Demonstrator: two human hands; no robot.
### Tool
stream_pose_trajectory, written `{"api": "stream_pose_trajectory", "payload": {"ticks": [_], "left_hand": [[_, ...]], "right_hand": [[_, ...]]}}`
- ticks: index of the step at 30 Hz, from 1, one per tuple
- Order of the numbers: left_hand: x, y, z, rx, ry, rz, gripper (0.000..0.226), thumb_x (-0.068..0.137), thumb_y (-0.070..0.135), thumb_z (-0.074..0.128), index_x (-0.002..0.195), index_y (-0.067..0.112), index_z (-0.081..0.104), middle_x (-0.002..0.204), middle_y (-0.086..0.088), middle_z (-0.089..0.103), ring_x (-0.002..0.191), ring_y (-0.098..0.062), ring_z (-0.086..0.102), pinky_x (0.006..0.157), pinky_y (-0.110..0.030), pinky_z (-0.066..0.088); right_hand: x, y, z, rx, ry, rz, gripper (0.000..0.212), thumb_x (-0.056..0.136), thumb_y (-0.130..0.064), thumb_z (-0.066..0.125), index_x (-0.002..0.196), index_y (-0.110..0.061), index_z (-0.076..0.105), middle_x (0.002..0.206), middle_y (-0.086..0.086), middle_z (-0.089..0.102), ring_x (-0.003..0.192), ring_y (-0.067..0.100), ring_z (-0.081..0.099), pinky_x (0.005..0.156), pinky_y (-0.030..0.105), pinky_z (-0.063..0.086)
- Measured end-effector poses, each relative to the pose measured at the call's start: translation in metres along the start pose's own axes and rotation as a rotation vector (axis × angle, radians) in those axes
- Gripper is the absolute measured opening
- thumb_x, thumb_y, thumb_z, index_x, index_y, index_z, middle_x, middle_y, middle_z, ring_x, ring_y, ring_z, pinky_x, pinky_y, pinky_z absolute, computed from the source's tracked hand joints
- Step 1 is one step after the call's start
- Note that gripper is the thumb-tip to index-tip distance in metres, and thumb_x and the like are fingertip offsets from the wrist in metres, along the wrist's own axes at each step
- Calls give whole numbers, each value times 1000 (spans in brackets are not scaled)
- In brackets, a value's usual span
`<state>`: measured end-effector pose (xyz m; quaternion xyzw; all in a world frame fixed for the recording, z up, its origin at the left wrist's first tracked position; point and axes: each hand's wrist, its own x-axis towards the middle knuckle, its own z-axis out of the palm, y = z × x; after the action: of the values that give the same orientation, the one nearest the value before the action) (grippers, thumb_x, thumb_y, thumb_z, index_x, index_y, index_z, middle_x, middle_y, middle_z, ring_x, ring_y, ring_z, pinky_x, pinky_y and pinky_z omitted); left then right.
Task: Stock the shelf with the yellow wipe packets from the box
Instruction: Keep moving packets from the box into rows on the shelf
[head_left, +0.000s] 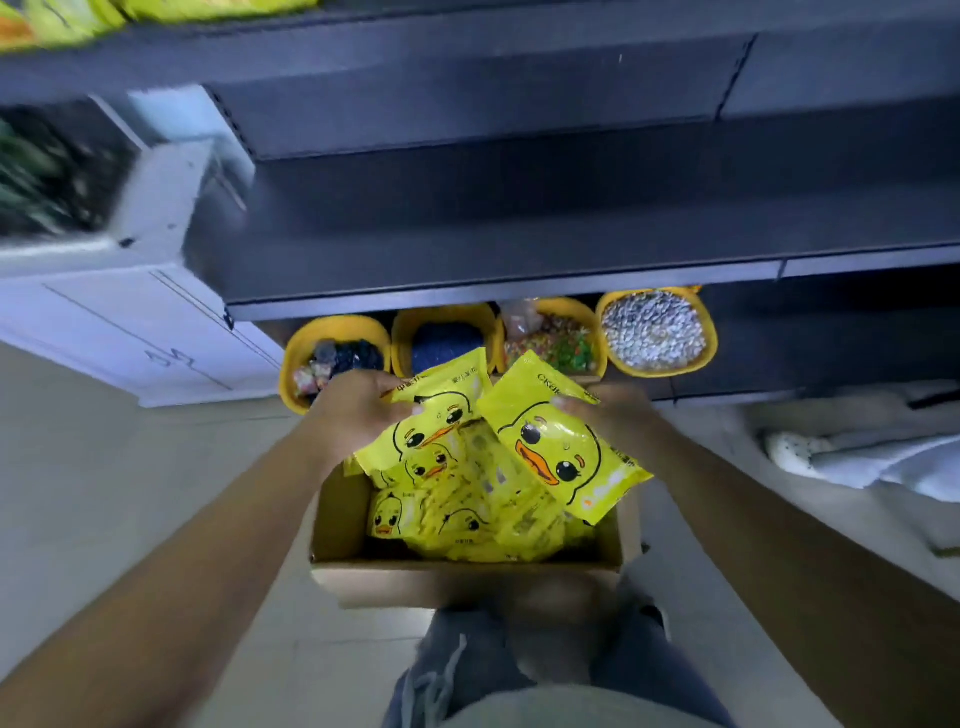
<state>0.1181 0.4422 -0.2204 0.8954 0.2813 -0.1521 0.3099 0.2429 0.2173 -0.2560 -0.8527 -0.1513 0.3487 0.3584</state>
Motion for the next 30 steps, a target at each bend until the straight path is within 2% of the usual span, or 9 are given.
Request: {"api": "stream_pose_trajectory", "payload": {"ticks": [2,3,6,10,13,16,22,27,30], "left_hand": [[-17,22,0,35,48,-44,51,86,34,60,124,0,53,121,-21,59,110,-32,55,89,-33,41],[-27,34,3,64,76,-59,49,86,35,60,122,2,56,111,-19,64,102,-30,58,82,-31,42],[-52,74,21,127,117,-85,44,86,39,58,113,5,62,76,-7,60,79,-23,54,61,-26,35],[-68,135,34,127,147,-66,50,82,43,61,119,9,59,99,-9,64,91,-24,55,80,-31,45],[-72,187,29,146,186,19,33,83,39,62,95,8,63,74,-4,55,76,-22,50,60,-27,38],[-72,233,21,201,222,110,30,85,36,60,77,7,58,67,-1,46,68,-19,45,53,-20,29],[-57,275,2,221,211,212,33,84,39,60,103,12,62,74,6,52,67,-9,47,57,-22,34],[-45,300,-31,237,246,226,25,82,39,63,88,14,61,81,-11,60,72,-18,50,59,-25,35],[-33,308,-57,174,321,227,17,81,35,66,74,20,59,69,-3,54,69,-19,49,56,-24,33]], "right_hand": [[-3,5,-23,-46,13,-37,34,85,-42,60,71,-11,62,67,10,53,69,18,51,63,30,34],[-7,8,-37,-67,17,-47,42,84,-45,60,62,-9,53,62,10,47,61,18,48,58,30,30],[-28,20,-87,-87,4,-92,50,83,-47,60,66,0,57,64,18,52,60,19,50,58,30,32],[-59,35,-158,-147,-1,-168,43,84,-45,60,74,-3,65,73,12,63,69,21,58,62,28,39],[-78,40,-205,-168,51,-213,35,82,-45,63,78,-11,64,77,7,63,77,24,60,64,29,41],[-93,40,-242,-205,113,-252,37,79,-47,64,84,-11,62,79,1,58,81,20,57,69,30,40],[-107,23,-295,-247,165,-334,37,79,-48,64,84,-12,65,79,2,59,75,18,56,64,29,39],[-102,-7,-336,-327,206,-413,27,80,-48,62,67,-25,56,72,-3,56,66,10,52,57,27,36],[-84,-30,-357,-382,230,-456,31,81,-50,60,62,-27,51,65,-6,51,61,6,49,52,24,32]]}}
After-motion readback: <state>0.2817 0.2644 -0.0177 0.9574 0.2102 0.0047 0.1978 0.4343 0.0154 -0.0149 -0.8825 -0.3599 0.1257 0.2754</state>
